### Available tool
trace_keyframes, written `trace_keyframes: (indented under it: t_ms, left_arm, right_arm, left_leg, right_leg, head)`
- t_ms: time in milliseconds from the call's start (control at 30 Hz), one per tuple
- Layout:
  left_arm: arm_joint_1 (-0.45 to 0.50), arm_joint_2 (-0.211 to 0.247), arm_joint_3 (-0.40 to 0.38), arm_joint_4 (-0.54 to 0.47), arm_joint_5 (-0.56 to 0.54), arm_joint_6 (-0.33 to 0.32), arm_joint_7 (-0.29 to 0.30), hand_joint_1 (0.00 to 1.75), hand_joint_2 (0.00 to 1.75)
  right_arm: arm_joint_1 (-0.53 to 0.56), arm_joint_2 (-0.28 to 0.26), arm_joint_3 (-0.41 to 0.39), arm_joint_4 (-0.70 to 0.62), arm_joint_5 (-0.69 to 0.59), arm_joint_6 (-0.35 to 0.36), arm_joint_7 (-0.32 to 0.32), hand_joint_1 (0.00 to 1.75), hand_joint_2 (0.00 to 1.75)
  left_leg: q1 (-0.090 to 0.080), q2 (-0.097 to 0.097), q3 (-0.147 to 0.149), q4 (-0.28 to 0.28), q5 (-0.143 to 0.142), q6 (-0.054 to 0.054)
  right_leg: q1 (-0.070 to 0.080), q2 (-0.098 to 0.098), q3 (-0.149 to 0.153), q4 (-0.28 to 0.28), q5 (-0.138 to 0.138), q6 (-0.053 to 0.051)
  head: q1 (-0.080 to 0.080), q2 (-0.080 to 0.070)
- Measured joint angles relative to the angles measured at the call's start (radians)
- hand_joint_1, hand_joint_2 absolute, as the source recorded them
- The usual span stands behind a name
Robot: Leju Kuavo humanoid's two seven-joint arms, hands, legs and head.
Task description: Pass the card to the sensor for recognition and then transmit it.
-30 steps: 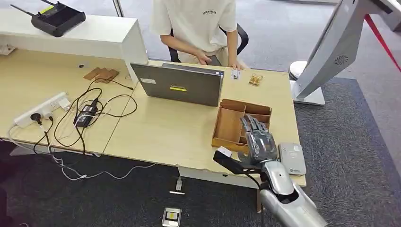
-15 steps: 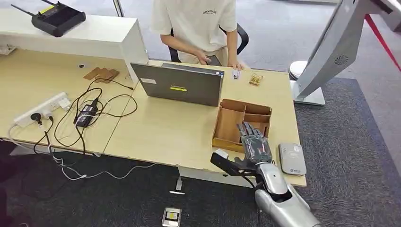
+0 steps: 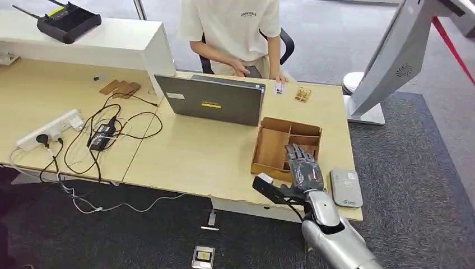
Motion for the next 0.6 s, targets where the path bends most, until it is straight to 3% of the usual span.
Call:
trace_keyframes:
  t_ms: [600]
  left_arm:
    - [0.024,0.0,0.0,0.016,0.022,0.021,-0.014,0.0,0.0]
  right_arm:
    - [-0.029,-0.04,-0.061,0.008,-0.021,-0.057,0.016,0.0,1.75]
  left_leg:
    - [0.0,0.0,0.0,0.0,0.0,0.0]
  right_leg:
    - [0.0,0.0,0.0,0.0,0.0,0.0]
  head:
    - [0.0,0.0]
